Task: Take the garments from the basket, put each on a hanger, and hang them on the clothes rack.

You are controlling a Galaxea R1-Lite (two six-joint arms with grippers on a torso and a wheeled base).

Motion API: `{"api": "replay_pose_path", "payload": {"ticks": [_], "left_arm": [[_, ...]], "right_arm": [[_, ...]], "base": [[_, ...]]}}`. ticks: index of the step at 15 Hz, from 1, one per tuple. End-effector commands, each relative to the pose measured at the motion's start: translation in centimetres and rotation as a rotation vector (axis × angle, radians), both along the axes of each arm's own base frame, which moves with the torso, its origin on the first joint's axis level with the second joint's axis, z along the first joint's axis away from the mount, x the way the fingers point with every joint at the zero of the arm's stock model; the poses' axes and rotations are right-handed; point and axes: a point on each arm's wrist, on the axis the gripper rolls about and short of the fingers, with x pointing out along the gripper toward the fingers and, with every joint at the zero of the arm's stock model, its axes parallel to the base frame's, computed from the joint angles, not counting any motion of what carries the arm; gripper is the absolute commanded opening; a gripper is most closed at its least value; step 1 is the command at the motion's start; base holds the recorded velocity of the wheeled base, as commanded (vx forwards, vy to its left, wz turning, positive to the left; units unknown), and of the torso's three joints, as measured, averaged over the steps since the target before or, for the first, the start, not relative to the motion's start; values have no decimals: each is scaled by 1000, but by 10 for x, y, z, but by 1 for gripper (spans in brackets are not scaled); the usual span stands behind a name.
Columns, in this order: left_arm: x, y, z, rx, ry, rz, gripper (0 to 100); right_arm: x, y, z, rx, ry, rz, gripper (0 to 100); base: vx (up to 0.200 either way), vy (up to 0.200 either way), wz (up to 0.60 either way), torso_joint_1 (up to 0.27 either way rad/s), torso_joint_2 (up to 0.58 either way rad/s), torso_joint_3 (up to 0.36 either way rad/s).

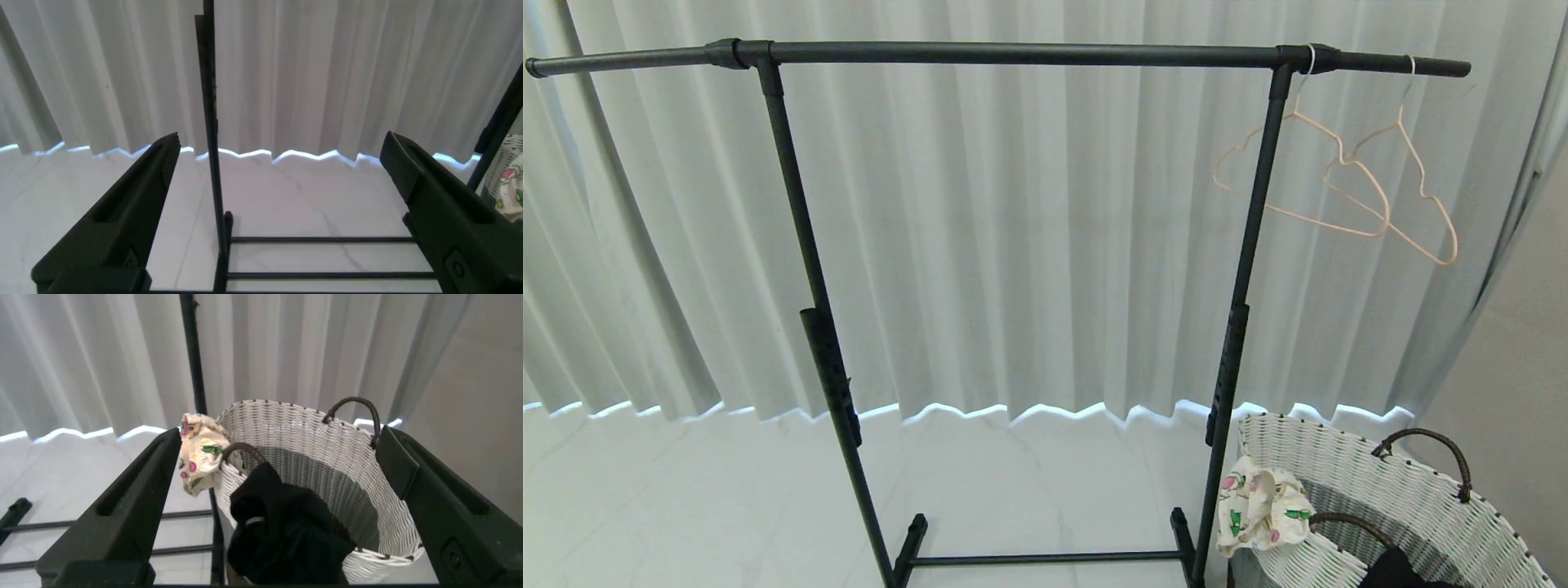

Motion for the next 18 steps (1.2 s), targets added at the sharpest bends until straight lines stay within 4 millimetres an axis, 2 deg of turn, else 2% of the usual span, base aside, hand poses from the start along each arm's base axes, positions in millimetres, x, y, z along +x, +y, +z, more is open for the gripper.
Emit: {"api": "replay_pose_path", "payload": {"ticks": [1,2,4,5,6,7,8,9,12,14,18], "left_arm": [[0,0,0,-2,0,0,100],[0,0,0,-2,0,1,100],[0,0,0,0,0,0,100],[0,0,0,0,0,0,100],[0,0,0,0,0,0,100],[0,0,0,0,0,0,100],[0,0,0,0,0,0,100],[0,0,0,0,0,0,100],[0,0,0,0,0,0,100],[0,0,0,0,0,0,100],[0,0,0,0,0,0,100]], "right_arm": [[1,0,0,-3,7,1,100],[1,0,3,-13,-4,11,100],[1,0,45,31,-4,96,100],[21,1,75,30,101,118,100],[43,3,82,-46,235,131,100],[51,4,80,-88,300,130,100],[84,3,72,-271,539,102,100],[105,2,63,-376,670,136,100],[154,3,30,-538,923,277,100],[178,4,9,-586,999,334,100],[201,4,-22,-639,1095,414,100]], "base": [[0,0,0,0,0,0],[0,0,0,0,0,0],[0,0,0,0,0,0],[0,0,0,0,0,0],[0,0,0,0,0,0],[0,0,0,0,0,0],[0,0,0,0,0,0],[0,0,0,0,0,0],[0,0,0,0,0,0],[0,0,0,0,0,0],[0,0,0,0,0,0]]}}
